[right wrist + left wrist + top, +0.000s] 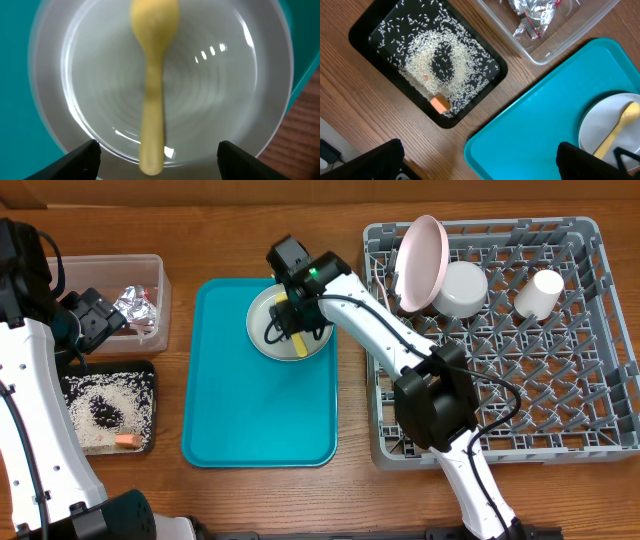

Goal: Sort waste into correct bins and load items into the dishwasher rack

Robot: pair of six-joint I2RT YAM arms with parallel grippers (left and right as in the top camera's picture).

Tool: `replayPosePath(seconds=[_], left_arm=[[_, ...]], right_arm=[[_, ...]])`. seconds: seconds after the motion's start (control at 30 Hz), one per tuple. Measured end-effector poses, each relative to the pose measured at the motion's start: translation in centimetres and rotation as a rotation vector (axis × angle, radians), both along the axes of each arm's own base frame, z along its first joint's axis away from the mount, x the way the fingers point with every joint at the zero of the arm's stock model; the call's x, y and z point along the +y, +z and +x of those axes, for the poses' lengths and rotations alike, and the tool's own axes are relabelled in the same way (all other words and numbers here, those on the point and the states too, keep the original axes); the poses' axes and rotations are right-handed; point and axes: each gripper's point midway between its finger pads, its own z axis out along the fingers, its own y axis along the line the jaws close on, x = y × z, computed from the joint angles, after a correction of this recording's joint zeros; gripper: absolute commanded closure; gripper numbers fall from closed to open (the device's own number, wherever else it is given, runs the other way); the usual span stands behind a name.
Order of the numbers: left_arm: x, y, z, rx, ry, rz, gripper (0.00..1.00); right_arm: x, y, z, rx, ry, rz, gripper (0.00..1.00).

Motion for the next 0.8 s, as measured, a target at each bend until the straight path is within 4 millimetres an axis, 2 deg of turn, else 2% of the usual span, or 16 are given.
replayPosePath(seconds=[0.1, 0.2, 0.7, 0.8], left_arm=[[0.0, 0.0, 0.0, 0.0, 0.0, 0.0, 0.0], [0.0, 0.0, 0.0, 0.0, 0.0, 0.0, 0.0], [0.0, 0.0, 0.0, 0.0, 0.0, 0.0, 0.0], [0.0, 0.0, 0.0, 0.0, 0.0, 0.0, 0.0]], right_arm=[[-0.9, -1.7, -0.9, 0.05, -0.009, -0.021, 0.23], [-1.2, -2.4, -1.3, 0.07, -0.01, -0.026, 0.26], [1.1, -2.5, -1.6, 0.057, 0.007, 0.035, 0.26], [1.2, -3.1, -1.8, 0.062, 0.0, 0.02, 0.27]])
